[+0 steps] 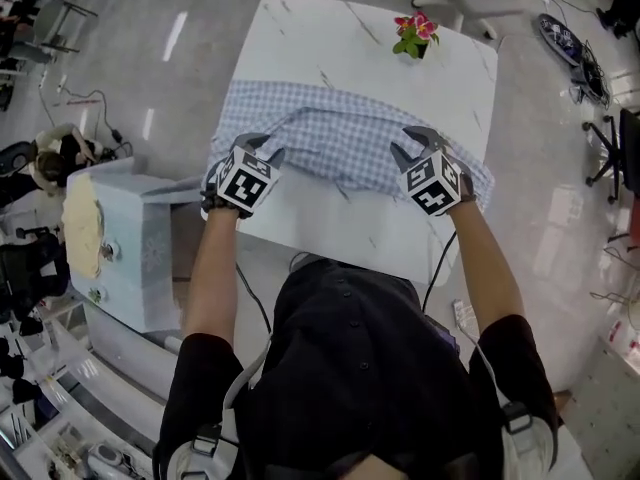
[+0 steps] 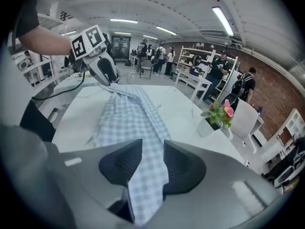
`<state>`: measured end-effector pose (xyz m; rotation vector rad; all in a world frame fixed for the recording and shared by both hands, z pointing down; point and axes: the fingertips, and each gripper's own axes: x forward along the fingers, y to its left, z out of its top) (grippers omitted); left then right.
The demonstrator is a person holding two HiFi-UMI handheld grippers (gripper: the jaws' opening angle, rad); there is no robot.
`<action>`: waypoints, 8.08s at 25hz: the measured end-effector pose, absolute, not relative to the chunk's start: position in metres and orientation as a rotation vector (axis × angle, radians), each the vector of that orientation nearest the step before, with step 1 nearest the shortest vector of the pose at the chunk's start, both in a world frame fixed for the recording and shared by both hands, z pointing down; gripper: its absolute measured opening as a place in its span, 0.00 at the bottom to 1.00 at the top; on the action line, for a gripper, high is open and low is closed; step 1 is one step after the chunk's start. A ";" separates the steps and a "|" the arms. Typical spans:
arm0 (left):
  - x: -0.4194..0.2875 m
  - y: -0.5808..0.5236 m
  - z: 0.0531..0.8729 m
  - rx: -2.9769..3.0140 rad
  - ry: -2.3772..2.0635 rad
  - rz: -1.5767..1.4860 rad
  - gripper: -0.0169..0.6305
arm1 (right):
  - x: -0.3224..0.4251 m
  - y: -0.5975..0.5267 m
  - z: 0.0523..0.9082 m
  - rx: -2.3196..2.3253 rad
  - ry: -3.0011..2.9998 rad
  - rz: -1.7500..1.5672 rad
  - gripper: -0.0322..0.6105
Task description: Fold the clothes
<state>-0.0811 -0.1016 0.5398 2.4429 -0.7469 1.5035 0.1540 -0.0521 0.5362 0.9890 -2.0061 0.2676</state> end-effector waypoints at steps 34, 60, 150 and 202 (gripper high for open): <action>-0.351 -0.113 0.631 2.420 -0.400 1.396 0.17 | -0.223 -0.112 0.597 0.526 -1.983 0.013 0.20; -0.328 -0.089 0.693 2.471 0.260 1.385 0.25 | -0.227 -0.119 0.604 0.598 -1.882 0.177 0.19; -0.371 -0.181 0.566 2.446 -0.362 1.620 0.05 | -0.278 -0.169 0.545 0.549 -2.152 -0.063 0.06; -0.302 -0.301 0.627 2.619 0.276 1.588 0.23 | -0.183 -0.262 0.588 1.126 -1.805 0.380 0.29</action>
